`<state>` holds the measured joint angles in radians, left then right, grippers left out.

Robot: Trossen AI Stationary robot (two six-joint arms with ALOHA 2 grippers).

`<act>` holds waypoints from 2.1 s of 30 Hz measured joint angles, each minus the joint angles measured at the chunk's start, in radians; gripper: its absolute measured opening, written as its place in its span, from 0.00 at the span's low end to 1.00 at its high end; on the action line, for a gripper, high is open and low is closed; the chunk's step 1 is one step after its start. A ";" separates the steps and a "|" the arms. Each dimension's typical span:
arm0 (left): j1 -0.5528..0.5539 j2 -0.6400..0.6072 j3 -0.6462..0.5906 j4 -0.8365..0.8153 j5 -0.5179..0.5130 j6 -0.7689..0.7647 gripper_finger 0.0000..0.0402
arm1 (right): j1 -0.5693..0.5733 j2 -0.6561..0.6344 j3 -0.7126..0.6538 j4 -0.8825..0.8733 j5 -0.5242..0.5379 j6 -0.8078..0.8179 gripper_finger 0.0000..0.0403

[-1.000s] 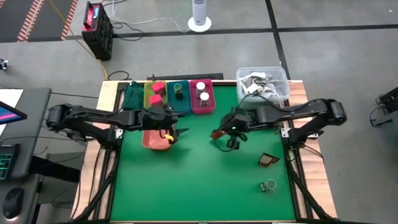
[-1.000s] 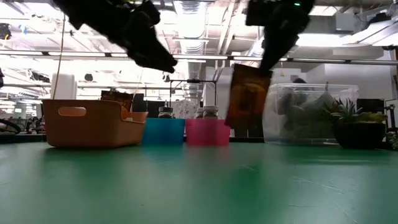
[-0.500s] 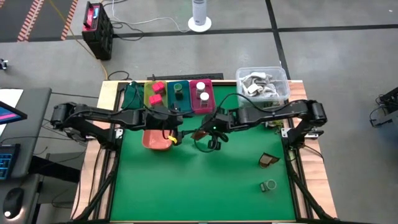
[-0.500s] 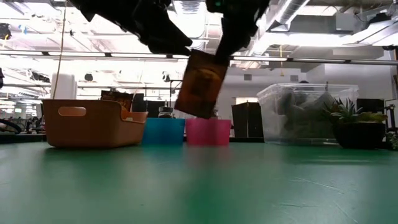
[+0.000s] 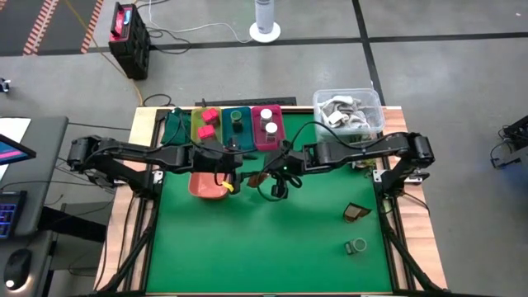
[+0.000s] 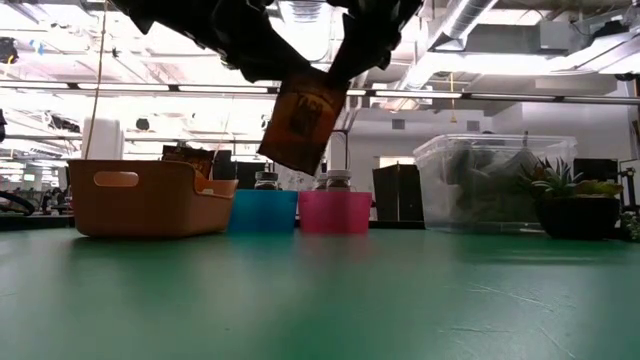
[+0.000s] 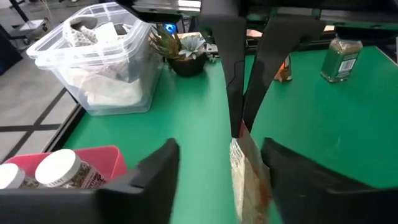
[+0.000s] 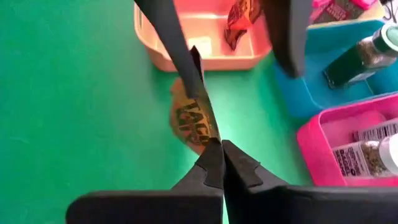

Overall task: Sort spices by type
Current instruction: Put the top brown seasoning bag into the orange bin

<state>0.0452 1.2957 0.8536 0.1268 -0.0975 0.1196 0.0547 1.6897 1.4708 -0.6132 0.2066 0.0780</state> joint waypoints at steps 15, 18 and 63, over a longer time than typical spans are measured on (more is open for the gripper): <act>0.000 0.000 -0.001 -0.016 -0.011 0.036 0.00 | 0.003 0.000 0.000 0.045 0.001 -0.012 0.11; 0.000 -0.008 -0.001 -0.004 -0.011 0.035 0.00 | 0.005 0.000 0.000 0.045 0.001 -0.034 0.18; -0.168 -0.865 -0.720 -0.122 -0.494 -0.105 0.00 | 0.095 -0.061 -0.040 -0.050 0.088 0.046 0.65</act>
<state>-0.1230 0.4310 0.1339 0.0051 -0.5919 0.0144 0.1497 1.6287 1.4311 -0.6628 0.2947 0.1238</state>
